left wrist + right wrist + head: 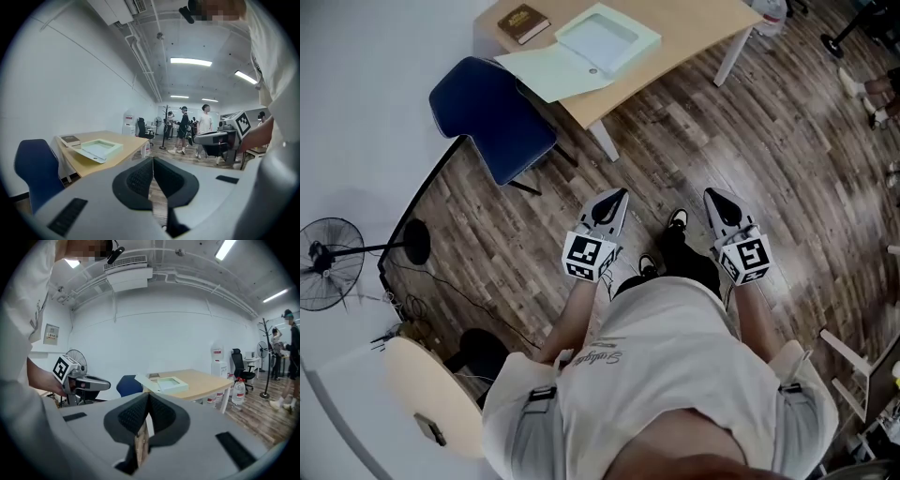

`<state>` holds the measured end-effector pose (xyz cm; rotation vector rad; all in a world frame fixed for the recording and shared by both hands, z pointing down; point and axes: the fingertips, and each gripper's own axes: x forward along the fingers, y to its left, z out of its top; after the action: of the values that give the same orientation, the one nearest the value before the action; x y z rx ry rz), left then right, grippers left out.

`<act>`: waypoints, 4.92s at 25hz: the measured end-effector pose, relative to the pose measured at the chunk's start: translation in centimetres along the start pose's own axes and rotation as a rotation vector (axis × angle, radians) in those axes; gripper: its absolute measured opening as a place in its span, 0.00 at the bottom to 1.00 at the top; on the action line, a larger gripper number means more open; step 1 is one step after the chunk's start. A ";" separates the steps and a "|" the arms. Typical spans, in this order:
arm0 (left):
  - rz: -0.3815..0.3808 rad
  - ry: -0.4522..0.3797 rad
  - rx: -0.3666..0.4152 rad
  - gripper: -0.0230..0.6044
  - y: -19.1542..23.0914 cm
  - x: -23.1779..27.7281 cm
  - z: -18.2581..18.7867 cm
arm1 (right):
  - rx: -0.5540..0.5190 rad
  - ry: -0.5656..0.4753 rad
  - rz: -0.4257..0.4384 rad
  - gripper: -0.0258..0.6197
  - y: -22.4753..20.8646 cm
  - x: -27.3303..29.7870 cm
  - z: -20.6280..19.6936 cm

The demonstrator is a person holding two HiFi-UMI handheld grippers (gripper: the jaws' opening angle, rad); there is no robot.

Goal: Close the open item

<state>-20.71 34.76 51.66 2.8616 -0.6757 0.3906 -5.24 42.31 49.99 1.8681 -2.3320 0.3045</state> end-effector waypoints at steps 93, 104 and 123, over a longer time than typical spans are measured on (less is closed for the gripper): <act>0.722 0.034 -0.338 0.06 39.7 32.9 12.3 | -0.225 0.147 0.857 0.03 -25.5 59.4 12.6; 0.888 -0.025 -0.331 0.06 41.5 21.8 10.8 | -0.281 0.145 0.948 0.03 -17.4 58.0 13.6; 1.135 -0.008 -0.589 0.06 42.2 4.1 -1.7 | -0.213 0.212 0.965 0.03 -12.0 57.2 13.2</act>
<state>-36.92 -3.73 59.11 1.6959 -1.9671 0.2315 -5.92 -17.58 51.37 0.4795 -2.7721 0.2987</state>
